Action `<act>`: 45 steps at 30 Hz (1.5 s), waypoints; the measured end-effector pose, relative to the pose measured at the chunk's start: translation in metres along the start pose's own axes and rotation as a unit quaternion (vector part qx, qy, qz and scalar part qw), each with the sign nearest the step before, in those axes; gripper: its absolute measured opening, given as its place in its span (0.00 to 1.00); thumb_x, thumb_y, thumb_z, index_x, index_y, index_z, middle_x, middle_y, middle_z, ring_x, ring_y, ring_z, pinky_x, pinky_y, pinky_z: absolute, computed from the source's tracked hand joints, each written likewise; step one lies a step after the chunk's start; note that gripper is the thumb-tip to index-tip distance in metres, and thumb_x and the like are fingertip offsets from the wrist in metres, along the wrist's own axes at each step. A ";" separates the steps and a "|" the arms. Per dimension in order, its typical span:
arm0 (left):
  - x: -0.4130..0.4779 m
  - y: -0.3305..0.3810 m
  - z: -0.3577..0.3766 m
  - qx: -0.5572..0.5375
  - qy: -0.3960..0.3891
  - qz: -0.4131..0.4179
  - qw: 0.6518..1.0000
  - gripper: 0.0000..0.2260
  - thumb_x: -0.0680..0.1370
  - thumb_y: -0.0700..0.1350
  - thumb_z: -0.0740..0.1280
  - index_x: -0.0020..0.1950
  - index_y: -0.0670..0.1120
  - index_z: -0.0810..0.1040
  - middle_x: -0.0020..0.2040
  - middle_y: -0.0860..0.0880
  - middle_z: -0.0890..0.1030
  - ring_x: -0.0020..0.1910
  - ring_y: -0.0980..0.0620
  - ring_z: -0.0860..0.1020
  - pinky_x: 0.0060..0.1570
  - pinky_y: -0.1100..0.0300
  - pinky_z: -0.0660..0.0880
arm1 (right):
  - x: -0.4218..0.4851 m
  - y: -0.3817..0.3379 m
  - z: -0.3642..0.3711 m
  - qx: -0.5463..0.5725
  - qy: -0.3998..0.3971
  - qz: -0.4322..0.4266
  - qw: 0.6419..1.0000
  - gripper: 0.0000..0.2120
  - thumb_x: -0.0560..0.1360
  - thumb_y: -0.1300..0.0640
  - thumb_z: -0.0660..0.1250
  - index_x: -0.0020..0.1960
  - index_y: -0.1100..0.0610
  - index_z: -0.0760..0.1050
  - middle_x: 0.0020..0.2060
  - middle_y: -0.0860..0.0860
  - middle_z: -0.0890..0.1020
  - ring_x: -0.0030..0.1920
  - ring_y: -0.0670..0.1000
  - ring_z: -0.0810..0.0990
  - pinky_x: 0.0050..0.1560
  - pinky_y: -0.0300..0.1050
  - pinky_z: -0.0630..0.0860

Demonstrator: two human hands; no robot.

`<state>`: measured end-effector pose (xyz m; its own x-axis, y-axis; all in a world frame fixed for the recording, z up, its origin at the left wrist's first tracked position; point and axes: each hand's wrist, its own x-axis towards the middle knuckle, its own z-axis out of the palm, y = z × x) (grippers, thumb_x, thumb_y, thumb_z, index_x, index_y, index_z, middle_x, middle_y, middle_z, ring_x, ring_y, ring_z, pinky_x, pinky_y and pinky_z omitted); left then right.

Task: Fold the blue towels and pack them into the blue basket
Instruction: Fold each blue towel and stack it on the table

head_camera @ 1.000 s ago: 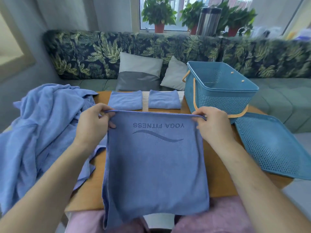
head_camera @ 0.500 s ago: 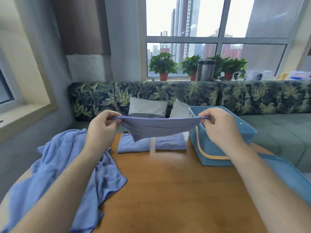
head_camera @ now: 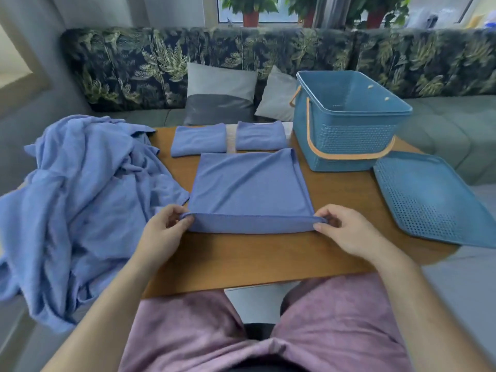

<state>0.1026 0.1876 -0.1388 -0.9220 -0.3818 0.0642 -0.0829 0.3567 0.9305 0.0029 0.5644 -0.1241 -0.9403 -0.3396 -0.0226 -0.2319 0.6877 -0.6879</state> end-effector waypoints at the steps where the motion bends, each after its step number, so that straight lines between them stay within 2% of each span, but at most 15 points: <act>1: 0.000 -0.001 0.001 0.000 -0.003 -0.001 1.000 0.03 0.78 0.44 0.72 0.46 0.50 0.79 0.38 0.54 0.81 0.34 0.60 0.74 0.39 0.65 0.69 | -0.001 0.000 0.001 0.003 -0.004 0.001 1.000 0.07 0.76 0.56 0.73 0.45 0.44 0.80 0.39 0.47 0.82 0.35 0.40 0.75 0.42 0.40 0.72; 4: -0.002 -0.002 0.006 0.027 -0.003 0.002 1.000 0.02 0.81 0.45 0.68 0.49 0.51 0.78 0.40 0.54 0.81 0.30 0.62 0.71 0.38 0.61 0.67 | -0.005 0.004 0.001 0.008 -0.012 0.006 1.000 0.06 0.77 0.57 0.73 0.45 0.46 0.81 0.39 0.45 0.83 0.36 0.38 0.75 0.41 0.34 0.71; 7: -0.005 -0.003 0.005 0.027 -0.001 0.013 1.000 0.03 0.81 0.44 0.68 0.49 0.52 0.78 0.38 0.58 0.81 0.30 0.63 0.72 0.37 0.67 0.68 | -0.011 0.010 -0.001 0.033 -0.020 0.003 0.999 0.06 0.76 0.57 0.74 0.44 0.46 0.82 0.40 0.45 0.83 0.38 0.41 0.76 0.41 0.33 0.70; 10: -0.006 -0.005 0.000 0.017 -0.014 0.012 1.000 0.02 0.79 0.47 0.69 0.47 0.53 0.78 0.34 0.59 0.79 0.32 0.59 0.71 0.39 0.59 0.68 | -0.014 0.008 -0.004 0.060 -0.032 0.001 0.998 0.04 0.76 0.56 0.74 0.44 0.49 0.83 0.36 0.41 0.82 0.35 0.40 0.74 0.39 0.32 0.70; 14: -0.009 0.000 -0.004 0.008 -0.028 0.025 0.999 0.16 0.77 0.57 0.65 0.41 0.45 0.78 0.32 0.52 0.72 0.34 0.54 0.69 0.41 0.53 0.65 | -0.017 -0.002 -0.005 0.092 -0.077 0.001 0.993 0.10 0.79 0.57 0.71 0.39 0.54 0.82 0.35 0.47 0.83 0.37 0.44 0.77 0.45 0.41 0.71; 16: -0.012 0.007 -0.002 0.012 -0.027 0.031 0.999 0.19 0.80 0.56 0.63 0.39 0.44 0.80 0.32 0.52 0.78 0.34 0.54 0.74 0.42 0.54 0.68 | -0.016 -0.007 -0.003 0.107 -0.064 0.002 0.992 0.12 0.81 0.56 0.68 0.39 0.56 0.83 0.37 0.51 0.86 0.40 0.48 0.81 0.50 0.44 0.74; 20: 0.000 0.026 0.024 0.086 -0.035 0.060 0.994 0.11 0.81 0.51 0.66 0.42 0.49 0.81 0.39 0.54 0.84 0.42 0.56 0.80 0.47 0.58 0.73 | 0.012 -0.018 0.014 -0.017 0.069 -0.019 0.997 0.07 0.79 0.52 0.68 0.44 0.51 0.82 0.40 0.46 0.83 0.42 0.47 0.79 0.48 0.45 0.74; 23: 0.028 0.037 0.056 0.200 -0.129 0.141 0.961 0.08 0.79 0.54 0.66 0.53 0.54 0.82 0.51 0.59 0.81 0.54 0.61 0.78 0.57 0.60 0.73 | 0.043 -0.035 0.036 -0.113 0.079 -0.079 0.987 0.11 0.80 0.54 0.66 0.61 0.53 0.80 0.58 0.48 0.81 0.59 0.50 0.77 0.61 0.47 0.72; 25: 0.052 0.042 0.081 0.243 -0.162 0.179 0.940 0.17 0.76 0.59 0.63 0.60 0.54 0.80 0.61 0.58 0.78 0.62 0.57 0.76 0.64 0.57 0.71 | 0.062 -0.045 0.051 -0.193 0.043 -0.077 0.977 0.21 0.82 0.50 0.62 0.74 0.52 0.71 0.74 0.50 0.71 0.75 0.53 0.66 0.73 0.50 0.63; 27: 0.074 0.042 0.106 0.285 -0.165 0.193 0.924 0.24 0.76 0.61 0.60 0.69 0.53 0.76 0.71 0.54 0.73 0.71 0.53 0.70 0.70 0.55 0.66 | 0.075 -0.047 0.065 -0.239 -0.002 -0.050 0.970 0.27 0.84 0.43 0.56 0.81 0.49 0.59 0.82 0.50 0.55 0.81 0.52 0.52 0.79 0.51 0.51; 31: 0.093 0.023 0.130 0.387 -0.156 0.130 0.899 0.30 0.81 0.65 0.55 0.81 0.59 0.55 0.82 0.55 0.54 0.82 0.49 0.49 0.79 0.47 0.47 | 0.071 -0.034 0.079 -0.260 -0.022 -0.010 0.965 0.30 0.84 0.38 0.47 0.83 0.46 0.49 0.83 0.48 0.46 0.82 0.48 0.41 0.80 0.51 0.38; 34: 0.091 0.011 0.130 0.399 -0.139 0.126 0.898 0.34 0.79 0.70 0.51 0.82 0.58 0.50 0.83 0.56 0.51 0.82 0.51 0.44 0.79 0.46 0.41 | 0.055 -0.027 0.074 -0.269 -0.024 0.010 0.963 0.32 0.83 0.35 0.45 0.83 0.46 0.46 0.82 0.46 0.43 0.81 0.46 0.38 0.80 0.50 0.36; 37: 0.091 0.010 0.131 0.402 -0.136 0.136 0.895 0.36 0.77 0.72 0.51 0.82 0.59 0.53 0.82 0.56 0.52 0.82 0.50 0.45 0.79 0.46 0.40 | 0.045 -0.028 0.070 -0.270 -0.031 0.024 0.962 0.32 0.83 0.36 0.46 0.83 0.47 0.48 0.83 0.47 0.45 0.82 0.47 0.41 0.81 0.51 0.40; 41: 0.100 0.017 0.141 0.365 -0.091 0.160 0.913 0.32 0.76 0.69 0.54 0.74 0.54 0.70 0.78 0.53 0.65 0.80 0.48 0.56 0.78 0.45 0.53 | 0.073 -0.042 0.059 -0.231 0.095 0.016 0.968 0.22 0.81 0.43 0.59 0.71 0.52 0.72 0.75 0.55 0.64 0.73 0.58 0.63 0.71 0.54 0.64; 45: 0.138 0.037 0.165 0.329 -0.099 0.211 0.915 0.25 0.79 0.60 0.58 0.70 0.47 0.75 0.72 0.51 0.73 0.73 0.49 0.68 0.71 0.51 0.66 | 0.135 -0.047 0.051 -0.132 0.107 0.075 0.983 0.22 0.81 0.47 0.60 0.74 0.51 0.70 0.70 0.60 0.70 0.69 0.61 0.66 0.72 0.51 0.62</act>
<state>-0.0897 0.2886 -0.1551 -0.9695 0.0463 0.2407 0.1459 0.8979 0.4152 -0.1003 0.4536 -0.1314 -0.9931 -0.0983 0.0637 -0.1168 0.8715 -0.4763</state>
